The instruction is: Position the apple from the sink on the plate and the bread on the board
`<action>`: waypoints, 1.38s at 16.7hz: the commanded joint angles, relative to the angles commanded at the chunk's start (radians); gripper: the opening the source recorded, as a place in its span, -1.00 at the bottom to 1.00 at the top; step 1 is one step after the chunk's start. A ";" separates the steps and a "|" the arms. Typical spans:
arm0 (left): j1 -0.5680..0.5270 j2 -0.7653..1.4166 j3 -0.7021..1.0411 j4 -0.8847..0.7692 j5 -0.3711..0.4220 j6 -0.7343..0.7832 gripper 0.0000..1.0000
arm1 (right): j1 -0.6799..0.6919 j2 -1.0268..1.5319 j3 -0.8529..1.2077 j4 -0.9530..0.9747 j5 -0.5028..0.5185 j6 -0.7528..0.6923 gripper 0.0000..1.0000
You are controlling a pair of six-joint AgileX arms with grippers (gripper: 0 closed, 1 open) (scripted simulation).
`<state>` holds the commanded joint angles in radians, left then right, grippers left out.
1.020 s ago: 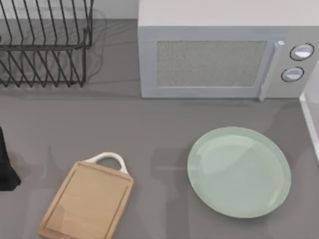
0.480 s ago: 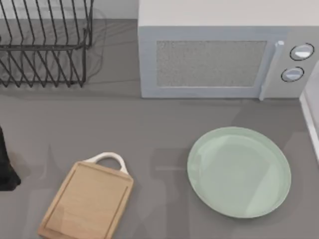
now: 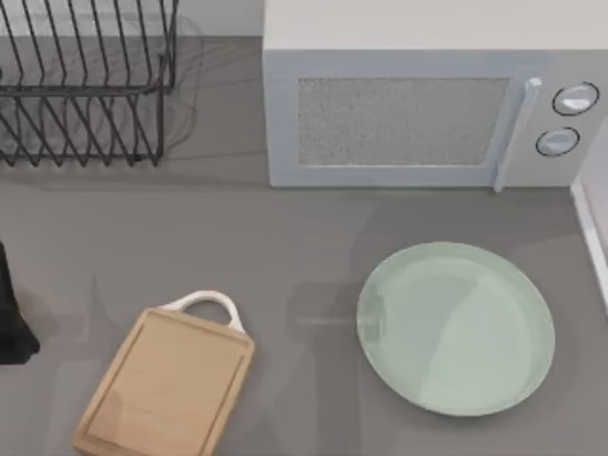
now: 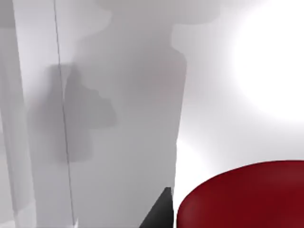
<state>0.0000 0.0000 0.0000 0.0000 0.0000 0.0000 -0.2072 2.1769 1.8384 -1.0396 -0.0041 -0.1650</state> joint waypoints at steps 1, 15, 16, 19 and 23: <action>0.000 0.000 0.000 0.000 0.000 0.000 1.00 | 0.021 -0.039 0.009 -0.007 0.001 0.026 -1.00; 0.000 0.000 0.000 0.000 0.000 0.000 1.00 | 0.524 -0.437 -0.116 -0.163 0.012 0.546 -1.00; 0.000 0.000 0.000 0.000 0.000 0.000 1.00 | 0.563 -0.429 -0.145 -0.170 0.012 0.579 -1.00; 0.000 0.000 0.000 0.000 0.000 0.000 1.00 | 0.668 -0.388 -0.230 -0.185 0.009 0.663 -1.00; 0.000 0.000 0.000 0.000 0.000 0.000 1.00 | 0.754 -0.332 -0.310 -0.193 0.005 0.729 -1.00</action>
<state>0.0000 0.0000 0.0000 0.0000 0.0000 0.0000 0.5467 1.8445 1.5279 -1.2328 0.0012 0.5641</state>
